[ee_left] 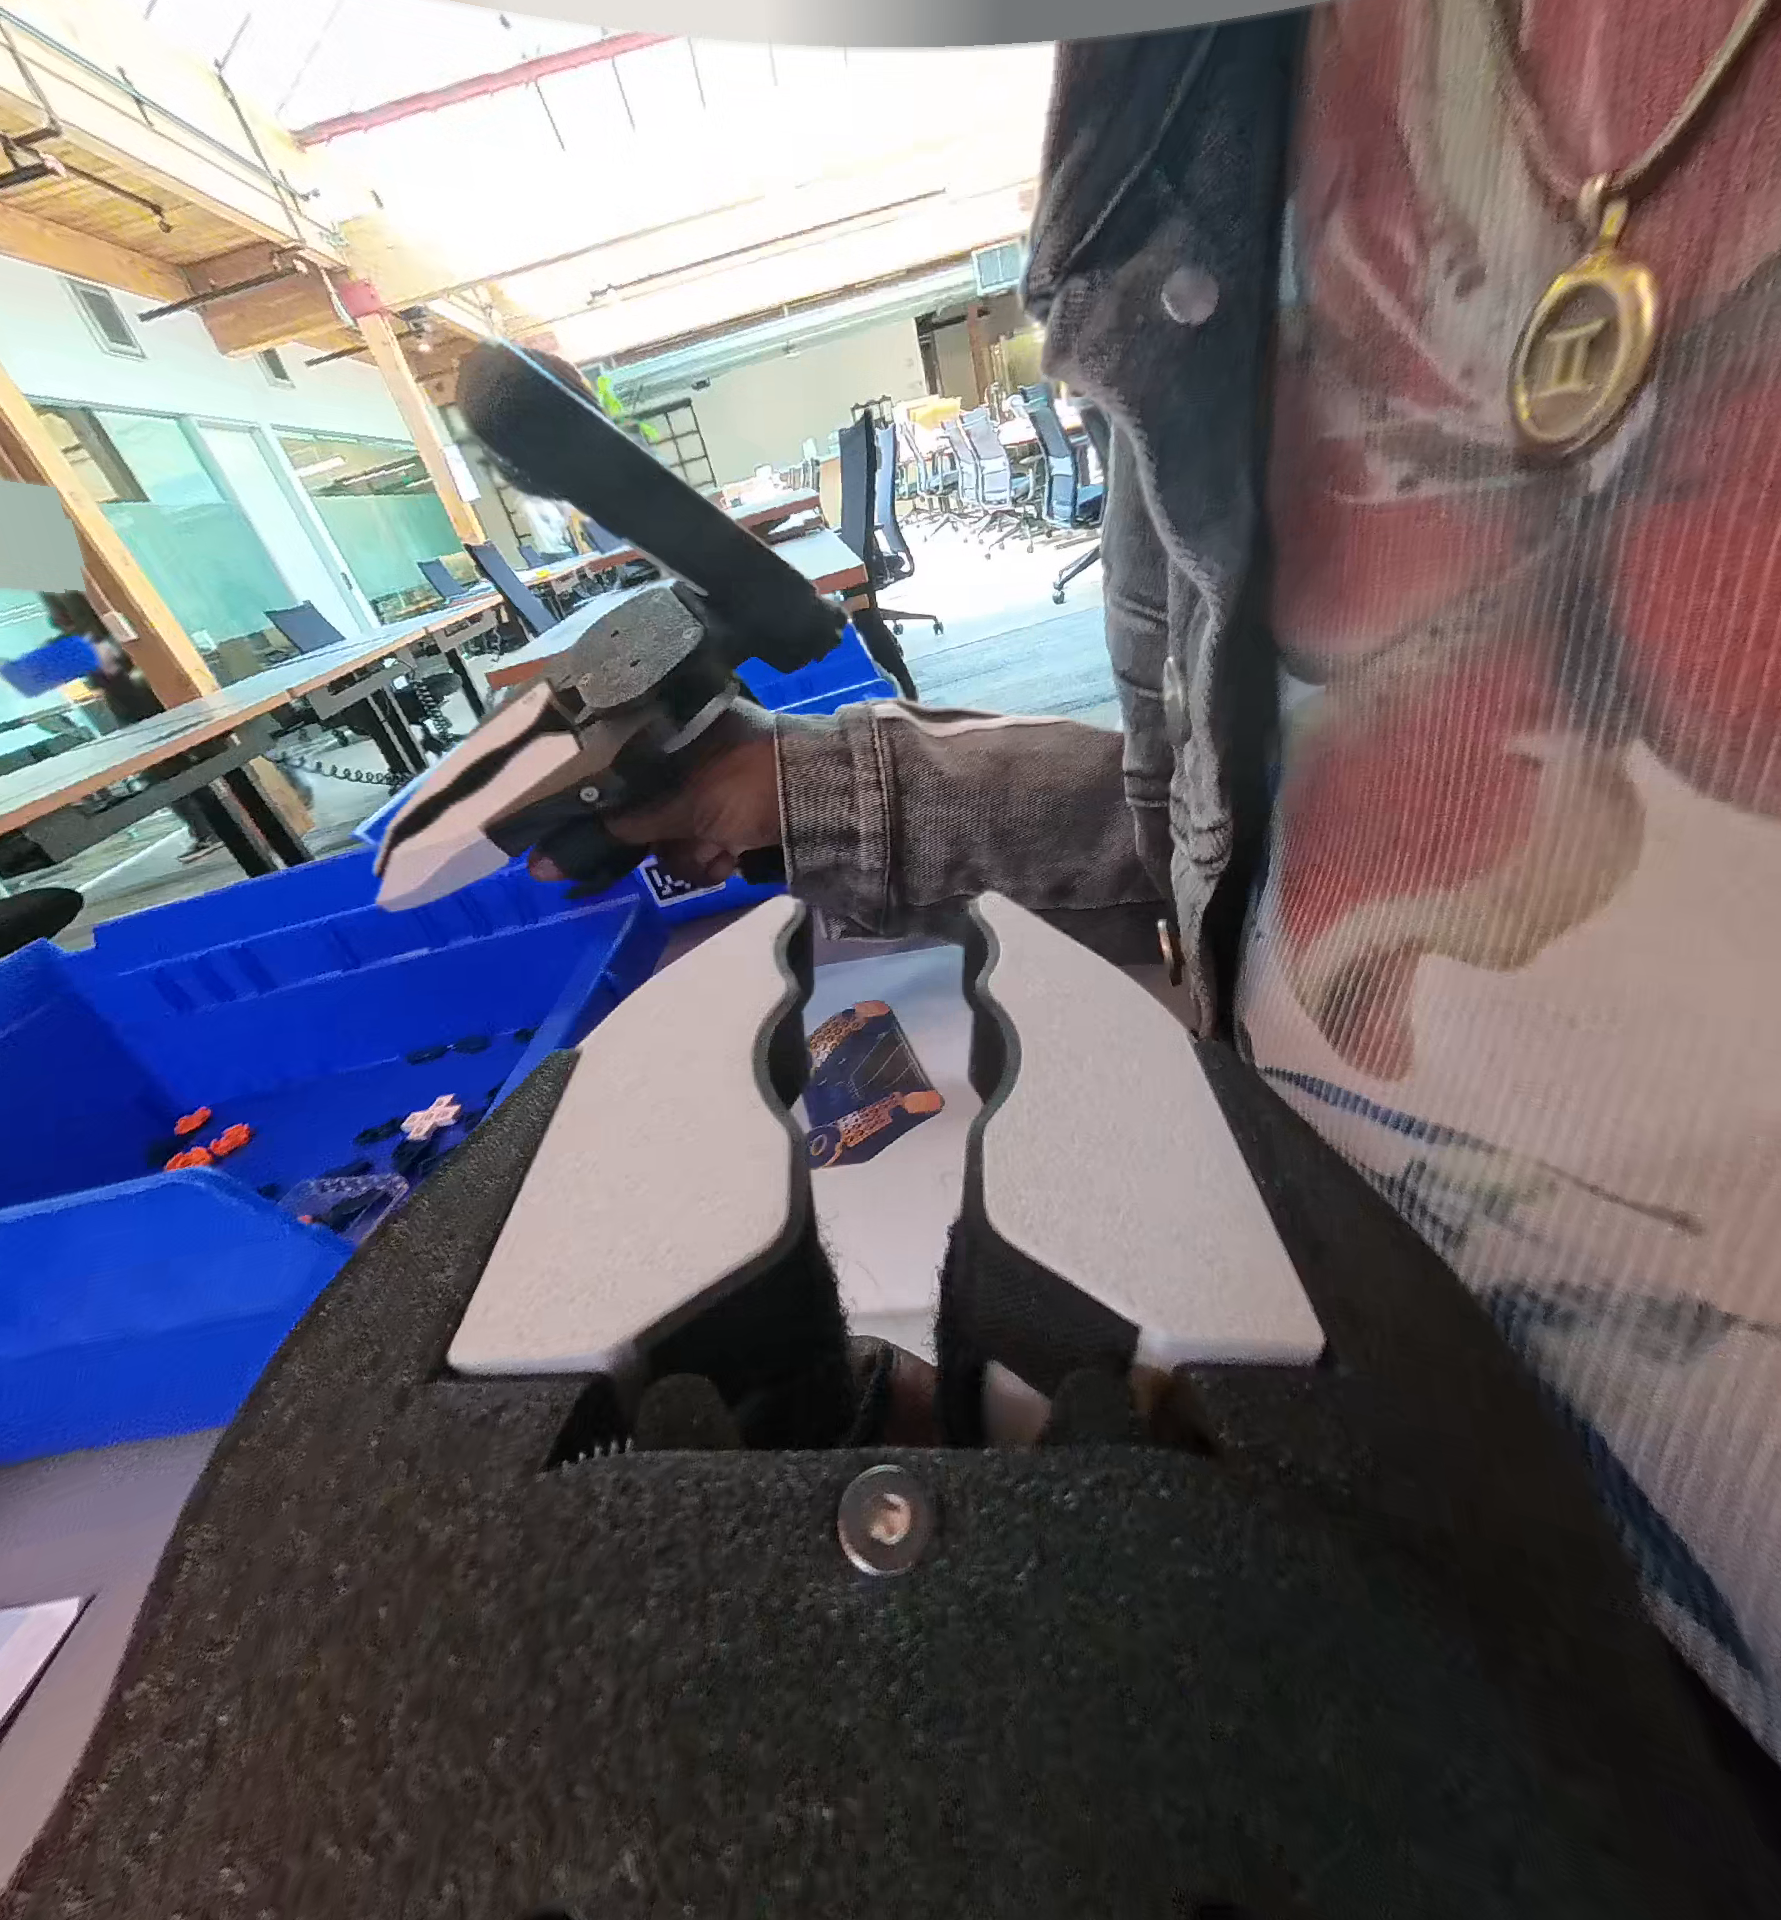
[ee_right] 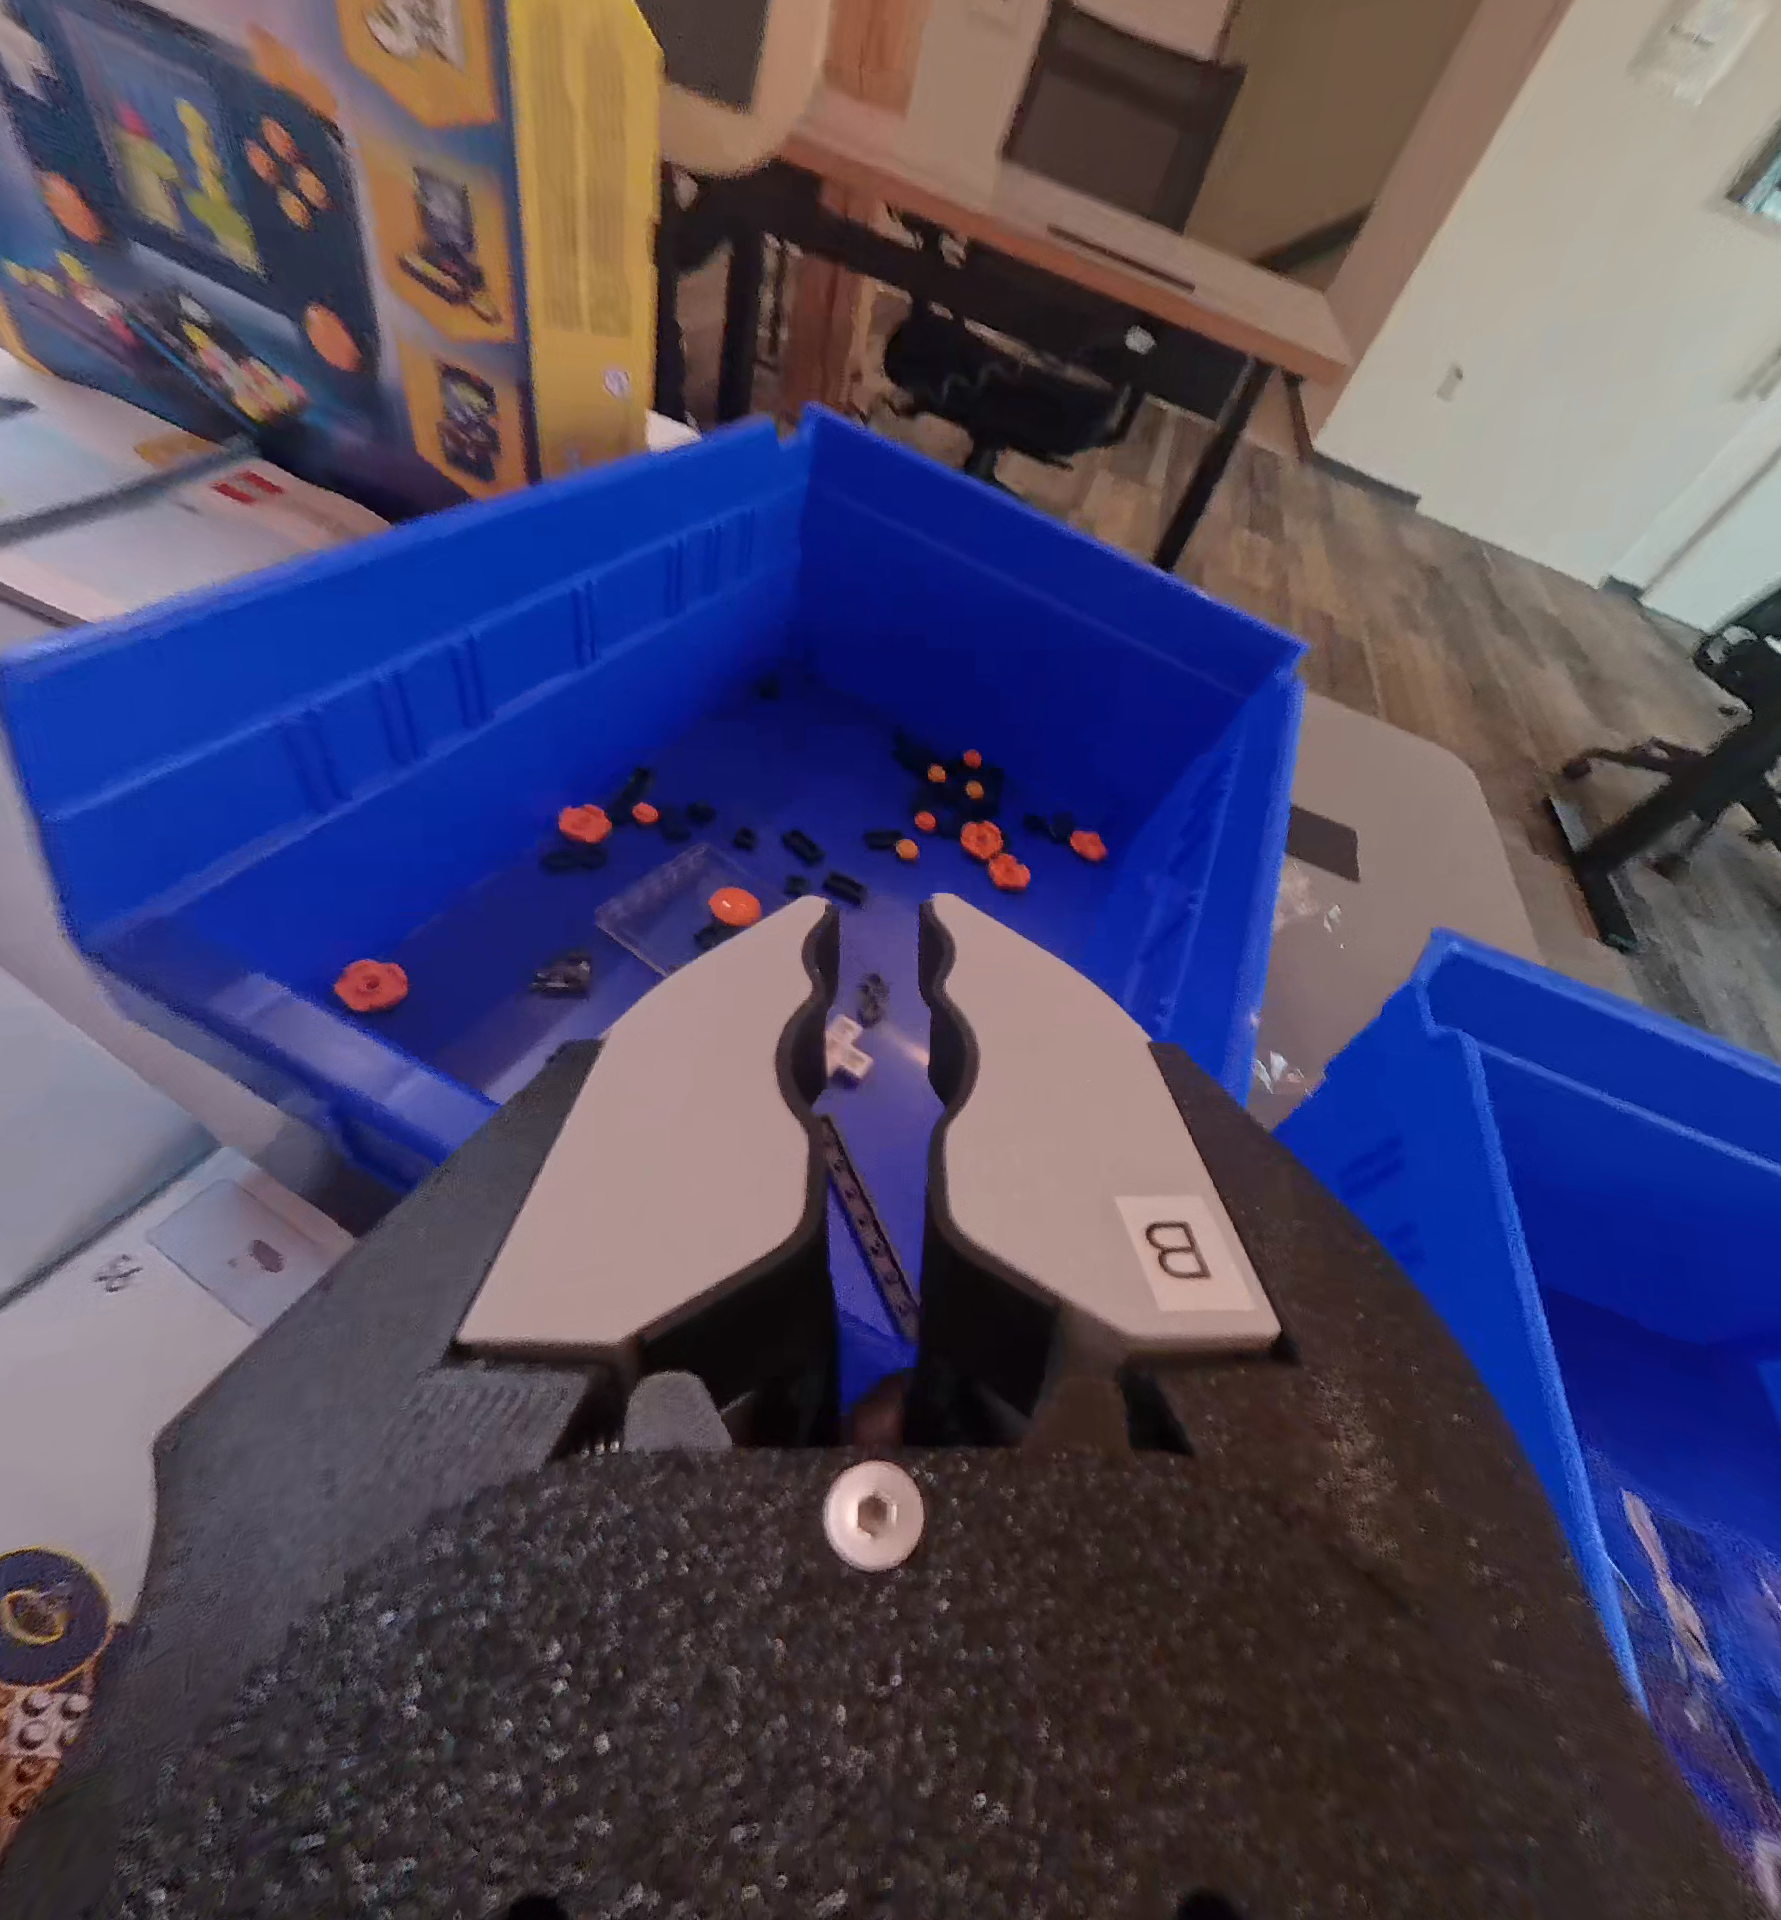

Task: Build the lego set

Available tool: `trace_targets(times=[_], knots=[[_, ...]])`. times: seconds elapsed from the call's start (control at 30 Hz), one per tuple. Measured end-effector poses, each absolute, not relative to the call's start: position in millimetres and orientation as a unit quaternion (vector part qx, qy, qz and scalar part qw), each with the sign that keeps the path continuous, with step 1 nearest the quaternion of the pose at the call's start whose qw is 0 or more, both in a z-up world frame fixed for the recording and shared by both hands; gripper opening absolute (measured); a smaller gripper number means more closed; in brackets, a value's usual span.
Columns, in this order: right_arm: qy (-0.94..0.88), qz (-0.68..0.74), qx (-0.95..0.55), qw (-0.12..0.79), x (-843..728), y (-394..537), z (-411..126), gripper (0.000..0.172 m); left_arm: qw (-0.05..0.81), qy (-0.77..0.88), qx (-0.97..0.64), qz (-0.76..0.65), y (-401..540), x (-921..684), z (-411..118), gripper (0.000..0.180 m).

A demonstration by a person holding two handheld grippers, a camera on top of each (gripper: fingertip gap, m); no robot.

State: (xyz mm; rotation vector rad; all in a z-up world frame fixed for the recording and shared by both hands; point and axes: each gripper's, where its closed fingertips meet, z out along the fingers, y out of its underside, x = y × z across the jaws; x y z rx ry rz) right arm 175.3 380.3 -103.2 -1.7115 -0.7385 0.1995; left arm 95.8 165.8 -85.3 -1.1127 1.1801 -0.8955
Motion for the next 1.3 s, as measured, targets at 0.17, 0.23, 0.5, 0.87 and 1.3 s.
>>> trace_targets(times=[0.17,0.23,0.5,0.87,1.3], knots=[[-0.443,0.290,-0.620,0.580,115,325,-83,0.014,0.583,0.531,-0.466,-0.401,149,104,-84,0.026],[-0.508,0.376,-0.569,0.527,91,288,-83,0.014,0.576,0.543,-0.461,-0.401,141,109,-85,0.026],[-0.630,0.340,-0.603,0.351,36,238,-158,0.014,0.585,0.542,-0.512,-0.319,132,86,-95,0.026],[-0.677,0.213,-0.633,0.308,17,240,-210,0.003,0.660,0.393,-0.595,-0.237,135,-22,-81,0.028],[-0.577,0.596,-0.546,0.117,-31,150,-111,0.003,0.561,0.190,-0.732,-0.337,155,-66,-111,0.038]])
